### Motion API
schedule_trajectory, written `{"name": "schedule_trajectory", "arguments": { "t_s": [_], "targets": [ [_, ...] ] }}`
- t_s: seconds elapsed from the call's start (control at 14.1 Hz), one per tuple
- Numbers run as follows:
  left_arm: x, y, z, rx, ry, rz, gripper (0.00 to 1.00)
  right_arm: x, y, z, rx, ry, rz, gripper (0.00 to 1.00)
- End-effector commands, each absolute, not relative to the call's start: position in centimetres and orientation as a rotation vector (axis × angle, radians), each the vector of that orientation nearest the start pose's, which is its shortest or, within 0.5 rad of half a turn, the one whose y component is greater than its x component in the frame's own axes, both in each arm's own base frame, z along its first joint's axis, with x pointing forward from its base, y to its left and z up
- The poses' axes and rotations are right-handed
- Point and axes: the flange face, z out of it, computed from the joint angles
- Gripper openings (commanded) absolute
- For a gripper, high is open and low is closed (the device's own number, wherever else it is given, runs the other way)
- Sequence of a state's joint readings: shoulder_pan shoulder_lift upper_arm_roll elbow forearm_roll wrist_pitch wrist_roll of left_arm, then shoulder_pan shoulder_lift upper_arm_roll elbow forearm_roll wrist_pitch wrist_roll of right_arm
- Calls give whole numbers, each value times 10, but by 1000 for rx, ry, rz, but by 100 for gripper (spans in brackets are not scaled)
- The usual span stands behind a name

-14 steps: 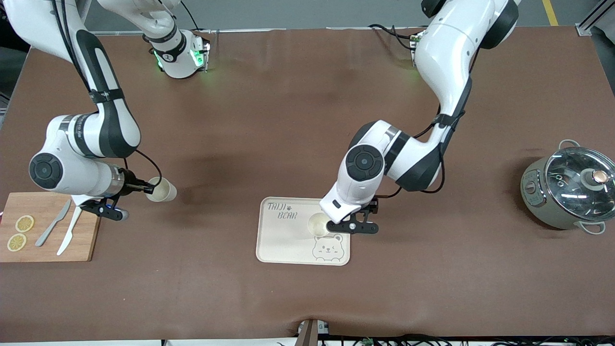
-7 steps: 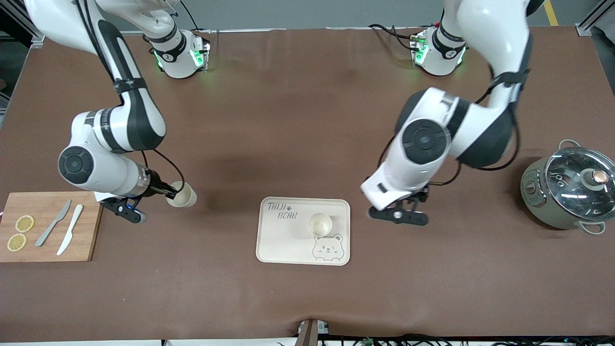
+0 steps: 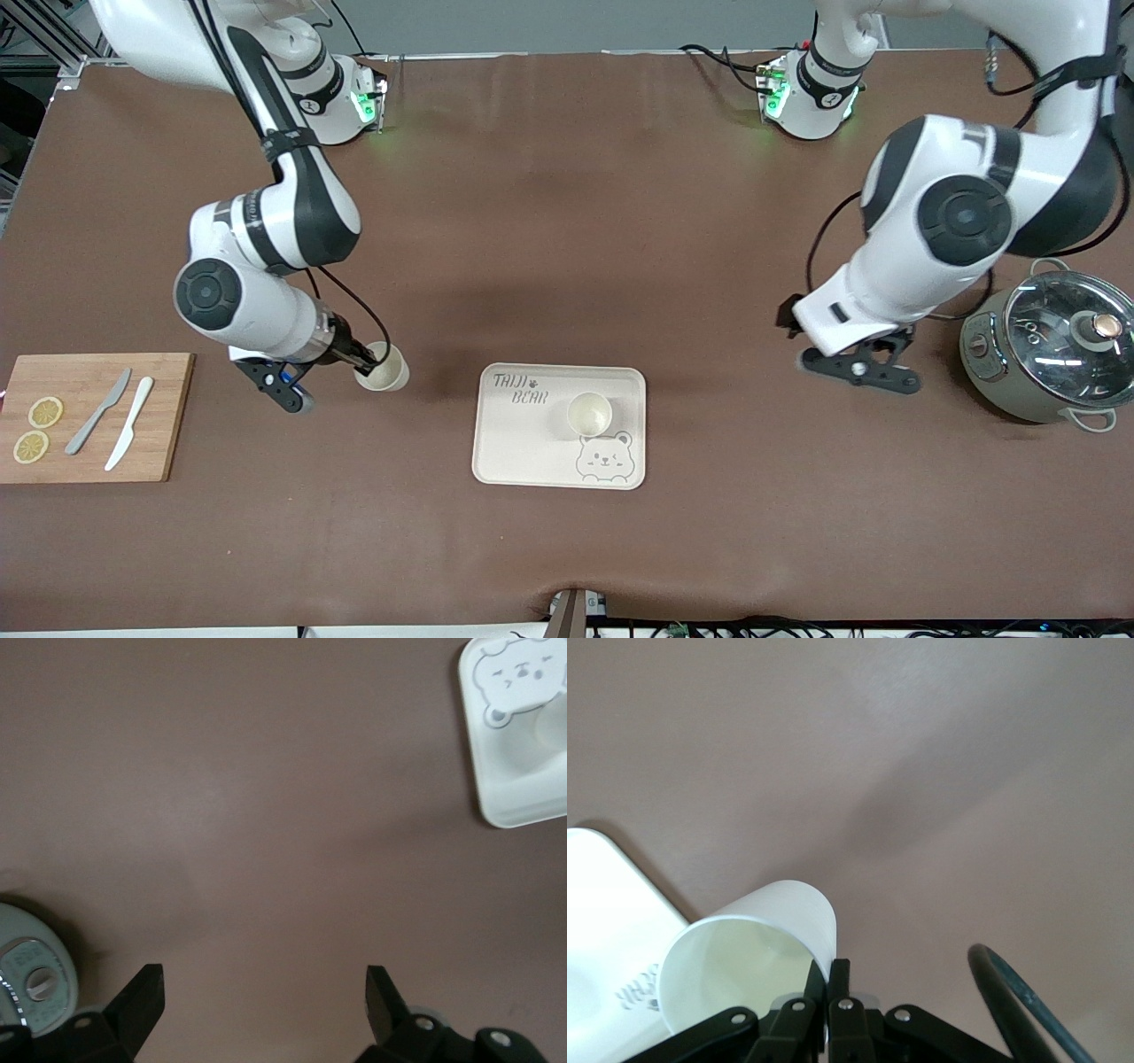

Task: Place white IKEA cup upright on tray with both arms
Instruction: 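Open the left gripper and withdraw while the right gripper carries its cup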

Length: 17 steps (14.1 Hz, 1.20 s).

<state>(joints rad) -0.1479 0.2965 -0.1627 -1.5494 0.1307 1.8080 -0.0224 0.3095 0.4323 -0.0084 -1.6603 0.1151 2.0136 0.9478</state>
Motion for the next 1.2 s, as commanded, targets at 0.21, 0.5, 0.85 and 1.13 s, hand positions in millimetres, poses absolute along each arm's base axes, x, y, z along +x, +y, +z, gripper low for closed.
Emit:
{"name": "schedule_trajectory", "arguments": {
  "t_s": [0.21,0.5,0.85,1.13],
  "targets": [
    [580,-103,483,-3062,554,-27,100,643,251,335,-2813,1219,159,0],
    [564,-79,482,-3051,548,-58,100,636,271,324,-2802,1275,166,0],
    [550,-63,483,-3047,528,-65,100,631,306,310,-2765,1310,123,0],
    [545,-46,481,-3043,529,-81,100,633,336,295,-2705,1392,94,0]
  ]
}}
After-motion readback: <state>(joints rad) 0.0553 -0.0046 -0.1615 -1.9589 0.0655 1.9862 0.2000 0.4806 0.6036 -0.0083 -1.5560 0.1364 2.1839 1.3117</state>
